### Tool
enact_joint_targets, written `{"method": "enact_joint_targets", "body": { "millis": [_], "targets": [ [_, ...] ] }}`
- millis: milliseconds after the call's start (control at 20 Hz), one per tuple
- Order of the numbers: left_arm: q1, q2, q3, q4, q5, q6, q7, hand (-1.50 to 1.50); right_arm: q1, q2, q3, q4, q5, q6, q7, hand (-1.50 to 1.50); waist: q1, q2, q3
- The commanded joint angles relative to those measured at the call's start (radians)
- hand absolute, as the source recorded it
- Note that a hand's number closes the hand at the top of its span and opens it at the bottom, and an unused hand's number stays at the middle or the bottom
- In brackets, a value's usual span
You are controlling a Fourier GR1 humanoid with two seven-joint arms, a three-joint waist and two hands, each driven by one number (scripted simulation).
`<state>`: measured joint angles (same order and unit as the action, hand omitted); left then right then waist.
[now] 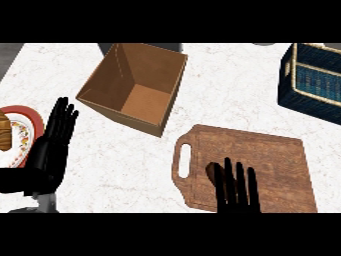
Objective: Pick the sweet potato from the cutting board and place it in the basket
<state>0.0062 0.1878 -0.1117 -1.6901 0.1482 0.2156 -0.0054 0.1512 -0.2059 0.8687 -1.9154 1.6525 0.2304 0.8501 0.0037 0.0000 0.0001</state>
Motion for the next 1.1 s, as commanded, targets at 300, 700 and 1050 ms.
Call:
{"method": "enact_joint_targets", "body": {
  "millis": [300, 700, 1050],
  "targets": [
    [0.016, -0.050, -0.017, -0.030, -0.062, 0.010, 0.029, 0.00, -0.066, 0.095, -0.073, 0.279, -0.001, -0.140, -0.003, -1.50, -0.002, -0.001, 0.000],
    [-0.023, -0.052, 0.049, 0.080, -0.037, -0.065, -0.037, 0.00, -0.105, 0.072, -0.167, 0.335, -0.040, -0.170, -0.082, -1.50, -0.003, 0.000, 0.000],
    [-0.019, -0.095, 0.051, 0.097, -0.065, -0.062, -0.057, 0.00, -0.121, 0.110, -0.188, 0.322, -0.034, -0.153, -0.094, -1.50, -0.004, 0.000, 0.000]
  ]
}}
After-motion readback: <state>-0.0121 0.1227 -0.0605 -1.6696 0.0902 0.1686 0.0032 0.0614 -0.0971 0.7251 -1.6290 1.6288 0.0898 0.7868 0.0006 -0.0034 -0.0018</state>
